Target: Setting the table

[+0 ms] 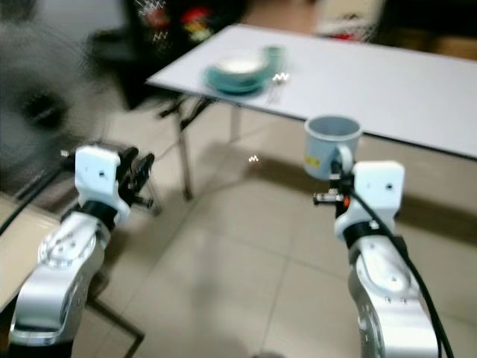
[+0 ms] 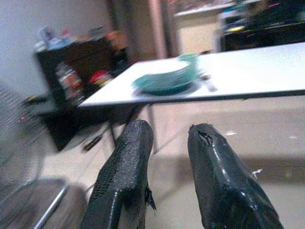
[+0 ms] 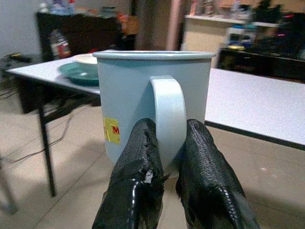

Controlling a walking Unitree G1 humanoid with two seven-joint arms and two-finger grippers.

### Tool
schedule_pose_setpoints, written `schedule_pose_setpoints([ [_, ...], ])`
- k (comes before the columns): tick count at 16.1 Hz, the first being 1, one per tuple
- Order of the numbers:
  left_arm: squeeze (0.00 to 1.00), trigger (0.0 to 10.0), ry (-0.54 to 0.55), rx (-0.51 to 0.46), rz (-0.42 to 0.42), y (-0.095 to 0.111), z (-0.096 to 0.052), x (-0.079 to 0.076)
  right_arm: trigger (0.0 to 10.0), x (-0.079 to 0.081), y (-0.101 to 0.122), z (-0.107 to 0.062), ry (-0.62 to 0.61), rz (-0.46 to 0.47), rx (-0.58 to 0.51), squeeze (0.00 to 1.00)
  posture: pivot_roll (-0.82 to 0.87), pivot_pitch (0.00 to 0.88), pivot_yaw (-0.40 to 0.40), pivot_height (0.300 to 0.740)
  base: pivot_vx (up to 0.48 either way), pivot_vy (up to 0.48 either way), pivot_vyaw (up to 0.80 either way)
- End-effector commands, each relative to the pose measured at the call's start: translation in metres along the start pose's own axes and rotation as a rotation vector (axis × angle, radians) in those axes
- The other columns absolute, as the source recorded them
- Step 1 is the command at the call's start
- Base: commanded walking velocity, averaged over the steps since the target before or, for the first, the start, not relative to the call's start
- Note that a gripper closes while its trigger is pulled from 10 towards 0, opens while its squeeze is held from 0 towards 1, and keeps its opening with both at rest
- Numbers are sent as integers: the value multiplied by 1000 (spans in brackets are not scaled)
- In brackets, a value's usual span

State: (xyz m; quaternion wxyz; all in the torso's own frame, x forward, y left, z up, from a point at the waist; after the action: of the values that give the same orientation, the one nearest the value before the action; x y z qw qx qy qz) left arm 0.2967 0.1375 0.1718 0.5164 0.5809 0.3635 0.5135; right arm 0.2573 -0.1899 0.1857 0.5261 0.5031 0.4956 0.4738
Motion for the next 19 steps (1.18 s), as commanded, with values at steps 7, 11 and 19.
schedule_pose_setpoints([
  [7,0,10000,-11,-8,-10,1,4,4,10000,-1,-3,-4,-4,17,26,0,-18,0,62,740,363,0,-194],
  [11,0,10000,-16,-3,-13,0,3,1,10000,-4,-3,-3,-1,21,31,0,-9,0,63,740,381,0,-334],
  [19,0,10000,-16,6,-14,-2,6,-1,10000,0,4,4,42,-36,0,0,-3,0,56,740,377,0,-100],
])
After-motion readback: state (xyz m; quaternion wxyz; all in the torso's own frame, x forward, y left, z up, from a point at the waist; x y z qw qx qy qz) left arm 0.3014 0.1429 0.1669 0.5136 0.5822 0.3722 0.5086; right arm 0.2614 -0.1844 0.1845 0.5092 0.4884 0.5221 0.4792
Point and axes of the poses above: a point about 5 cm out from each wrist's last joint towards the gripper, its own z axis pointing out of the wrist towards the gripper, its own y axis along the axis of the wrist's last joint, x = y × z, the point moved 3 cm from there along z, pointing out of the wrist towards the gripper, and after that the axes turned 4 degrees about z, right-handed, at the moved point
